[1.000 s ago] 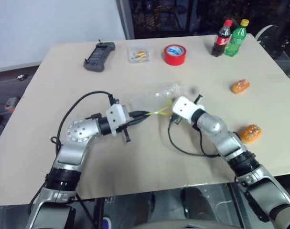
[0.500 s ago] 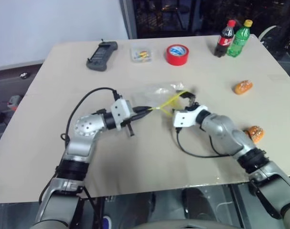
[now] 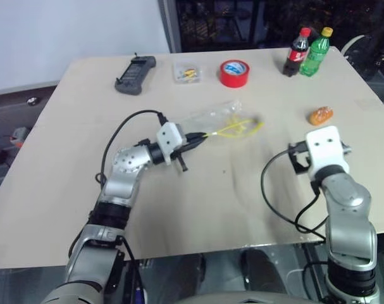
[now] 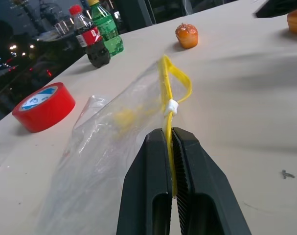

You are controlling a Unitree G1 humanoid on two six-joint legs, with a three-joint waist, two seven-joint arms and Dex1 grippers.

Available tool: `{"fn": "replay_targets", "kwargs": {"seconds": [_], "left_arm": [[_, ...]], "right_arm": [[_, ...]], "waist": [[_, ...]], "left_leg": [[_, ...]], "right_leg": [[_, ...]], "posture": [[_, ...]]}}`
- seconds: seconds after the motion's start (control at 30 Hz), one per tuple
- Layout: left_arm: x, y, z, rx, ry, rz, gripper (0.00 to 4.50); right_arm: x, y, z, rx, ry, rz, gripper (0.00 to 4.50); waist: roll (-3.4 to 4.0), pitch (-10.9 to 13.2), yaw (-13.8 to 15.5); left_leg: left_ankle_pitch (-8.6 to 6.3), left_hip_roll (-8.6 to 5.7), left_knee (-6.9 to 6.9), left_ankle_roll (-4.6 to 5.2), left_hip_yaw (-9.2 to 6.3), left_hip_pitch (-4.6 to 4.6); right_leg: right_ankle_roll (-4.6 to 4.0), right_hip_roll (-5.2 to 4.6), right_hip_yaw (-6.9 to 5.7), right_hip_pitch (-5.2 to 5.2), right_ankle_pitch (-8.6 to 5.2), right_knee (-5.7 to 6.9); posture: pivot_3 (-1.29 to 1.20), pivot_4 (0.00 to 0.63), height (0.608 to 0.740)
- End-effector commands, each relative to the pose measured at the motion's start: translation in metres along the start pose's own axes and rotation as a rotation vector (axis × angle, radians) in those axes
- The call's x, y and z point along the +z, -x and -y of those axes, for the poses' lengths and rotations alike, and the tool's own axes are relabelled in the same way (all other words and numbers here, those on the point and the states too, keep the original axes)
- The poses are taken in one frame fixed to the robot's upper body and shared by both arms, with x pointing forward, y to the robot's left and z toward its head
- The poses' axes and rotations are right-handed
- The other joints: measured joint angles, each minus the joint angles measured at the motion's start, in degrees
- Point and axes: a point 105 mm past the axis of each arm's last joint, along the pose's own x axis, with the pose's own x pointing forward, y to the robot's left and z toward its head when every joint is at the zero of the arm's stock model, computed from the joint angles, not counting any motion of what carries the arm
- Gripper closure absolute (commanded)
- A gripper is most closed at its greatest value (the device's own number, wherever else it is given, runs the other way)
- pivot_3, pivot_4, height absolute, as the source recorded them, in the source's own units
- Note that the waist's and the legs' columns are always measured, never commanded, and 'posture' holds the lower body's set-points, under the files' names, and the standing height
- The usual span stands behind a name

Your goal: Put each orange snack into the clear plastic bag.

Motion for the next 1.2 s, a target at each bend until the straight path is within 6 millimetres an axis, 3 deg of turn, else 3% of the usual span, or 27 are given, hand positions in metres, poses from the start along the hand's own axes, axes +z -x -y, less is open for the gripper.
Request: {"fn": "replay_targets", "kwargs": {"seconds": [0.03,0.37,0.6,0.77,0.83,0.93,1.07,1.2], "left_arm": [[0.010,-0.007,-0.002,-0.005,-0.022,0.037,4.50],[0.013,-0.015,0.002,-0.027,-0.018,0.051,4.50],[0.014,-0.014,0.002,-0.023,-0.018,0.056,4.50],[0.016,-0.012,0.003,-0.020,-0.017,0.061,4.50],[0.017,-0.010,0.002,-0.015,-0.016,0.062,4.50],[0.018,-0.008,0.002,-0.013,-0.007,0.070,4.50],[0.019,-0.004,0.007,-0.033,-0.007,0.075,4.50],[0.020,0.000,0.007,-0.010,-0.065,0.072,4.50]], "right_arm": [[-0.004,0.015,0.026,-0.191,-0.153,-0.090,0.10],[-0.020,0.012,0.024,-0.270,-0.398,-0.269,0.10],[-0.040,0.002,0.012,-0.240,-0.407,-0.347,0.10],[-0.043,-0.006,0.015,-0.216,-0.388,-0.318,2.25],[-0.037,-0.007,0.014,-0.176,-0.371,-0.275,3.23],[-0.015,-0.009,-0.003,0.003,-0.305,-0.123,3.23],[0.033,0.005,-0.051,0.472,-0.343,0.143,3.23],[0.054,0.016,-0.081,0.754,-0.316,0.208,3.23]], "waist": [[0.00,0.00,-0.03],[0.01,-0.01,-0.24],[0.04,0.00,-0.29],[0.04,-0.01,-0.47],[0.05,-0.01,-0.56],[0.05,-0.01,-0.66],[0.08,0.01,-0.84],[0.07,0.01,-0.61]], "left_leg": [[0.00,0.00,0.00,-0.01,0.00,0.00],[0.01,-0.02,-0.03,-0.03,0.00,0.00],[0.01,-0.04,-0.04,-0.03,0.01,-0.01],[0.01,-0.04,-0.05,-0.02,0.00,-0.01],[0.01,-0.03,-0.05,-0.02,0.00,0.00],[0.01,-0.03,-0.05,-0.02,0.01,0.00],[0.00,0.04,-0.07,-0.01,0.03,0.01],[0.00,0.06,-0.07,-0.01,0.01,0.02]], "right_leg": [[0.00,0.00,0.00,0.00,0.00,0.00],[0.00,-0.04,0.00,-0.02,0.00,0.00],[-0.01,-0.07,0.00,-0.03,0.00,-0.01],[0.00,-0.07,0.00,-0.03,0.00,-0.01],[0.00,-0.06,0.00,-0.03,0.00,0.00],[0.00,-0.06,0.00,-0.02,0.00,-0.01],[0.01,-0.02,0.00,-0.03,0.00,-0.02],[0.01,-0.01,-0.04,0.00,0.00,-0.04]], "posture": [[0.00,0.150,0.740],[0.00,0.150,0.740],[0.00,0.150,0.740],[0.00,0.150,0.740],[0.00,0.150,0.740],[0.00,0.150,0.740],[0.00,0.150,0.740],[0.00,0.150,0.740]]}}
